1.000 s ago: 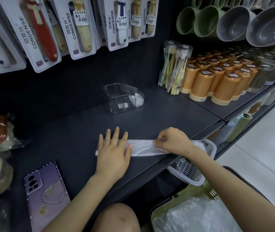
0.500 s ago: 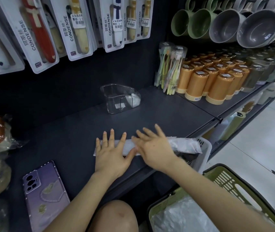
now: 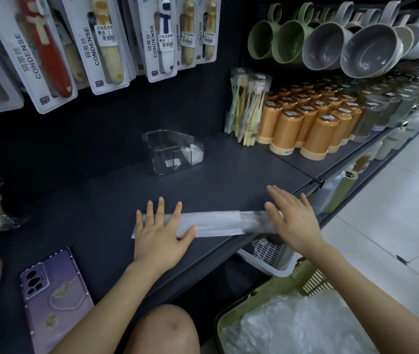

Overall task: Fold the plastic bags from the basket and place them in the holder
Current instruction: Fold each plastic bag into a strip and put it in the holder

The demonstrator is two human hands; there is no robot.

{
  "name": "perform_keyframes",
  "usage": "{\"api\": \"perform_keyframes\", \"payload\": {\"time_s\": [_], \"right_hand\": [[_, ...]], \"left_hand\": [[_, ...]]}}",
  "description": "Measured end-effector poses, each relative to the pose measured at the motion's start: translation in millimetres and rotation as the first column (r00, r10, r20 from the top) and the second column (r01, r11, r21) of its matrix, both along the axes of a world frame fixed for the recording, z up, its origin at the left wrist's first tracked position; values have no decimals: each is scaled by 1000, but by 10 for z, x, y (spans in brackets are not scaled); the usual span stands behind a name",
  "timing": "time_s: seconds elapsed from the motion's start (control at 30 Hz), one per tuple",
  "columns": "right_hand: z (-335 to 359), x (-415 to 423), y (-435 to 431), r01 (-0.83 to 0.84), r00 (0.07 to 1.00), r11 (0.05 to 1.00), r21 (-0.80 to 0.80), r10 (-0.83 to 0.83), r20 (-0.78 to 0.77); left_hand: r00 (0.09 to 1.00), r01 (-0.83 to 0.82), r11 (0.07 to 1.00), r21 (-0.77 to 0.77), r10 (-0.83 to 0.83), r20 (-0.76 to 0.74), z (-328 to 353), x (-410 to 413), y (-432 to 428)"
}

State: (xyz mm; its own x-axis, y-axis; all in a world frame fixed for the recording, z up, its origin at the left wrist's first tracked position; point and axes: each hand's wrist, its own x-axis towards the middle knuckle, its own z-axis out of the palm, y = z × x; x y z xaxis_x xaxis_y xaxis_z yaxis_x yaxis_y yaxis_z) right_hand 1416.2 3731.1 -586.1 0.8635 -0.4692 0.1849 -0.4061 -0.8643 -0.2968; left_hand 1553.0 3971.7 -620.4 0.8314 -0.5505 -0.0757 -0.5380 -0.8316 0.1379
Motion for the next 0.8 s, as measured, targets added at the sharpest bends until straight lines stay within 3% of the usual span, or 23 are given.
{"api": "perform_keyframes", "payload": {"time_s": [0.07, 0.13, 0.17, 0.23, 0.3, 0.33, 0.47, 0.57, 0.63, 0.7, 0.8], "right_hand": [[49, -49, -54, 214, 971, 973, 84, -222, 93], [66, -125, -48, 363, 926, 887, 284, -379, -1], [53, -167, -36, 390, 911, 809, 440, -408, -58], [38, -234, 9, 345, 907, 541, 767, -404, -123], [14, -288, 60, 282, 911, 300, 911, -381, -157], [0, -305, 89, 262, 913, 238, 935, -374, -161], [-4, -359, 149, 236, 928, 244, 941, -344, -143], [56, -404, 181, 213, 935, 208, 955, -328, -137], [90, -435, 215, 188, 940, 184, 965, -320, -122], [111, -457, 250, 159, 940, 165, 973, -328, -98], [192, -470, 326, 122, 927, 112, 986, -368, -73]], "left_hand": [[1000, 21, 1000, 0, -21, -9, 4, 28, 12], [998, 55, 998, -5, -55, -13, 18, 85, 30], [997, 75, 997, -13, -75, -9, 22, 125, 35], [992, 124, 991, -43, -125, -12, 29, 218, 22], [984, 176, 981, -81, -177, -6, 39, 311, 9], [979, 202, 973, -112, -203, 6, 57, 345, 6], [959, 271, 926, -265, -234, 162, 147, 411, -1], [944, 266, 884, -385, -158, 291, 197, 381, -31], [959, 234, 821, -521, -107, 262, 227, 272, -66], [964, 267, 721, -639, -214, 161, 275, 53, -107], [869, 482, 651, -586, -440, 226, 253, -327, -201]]}}
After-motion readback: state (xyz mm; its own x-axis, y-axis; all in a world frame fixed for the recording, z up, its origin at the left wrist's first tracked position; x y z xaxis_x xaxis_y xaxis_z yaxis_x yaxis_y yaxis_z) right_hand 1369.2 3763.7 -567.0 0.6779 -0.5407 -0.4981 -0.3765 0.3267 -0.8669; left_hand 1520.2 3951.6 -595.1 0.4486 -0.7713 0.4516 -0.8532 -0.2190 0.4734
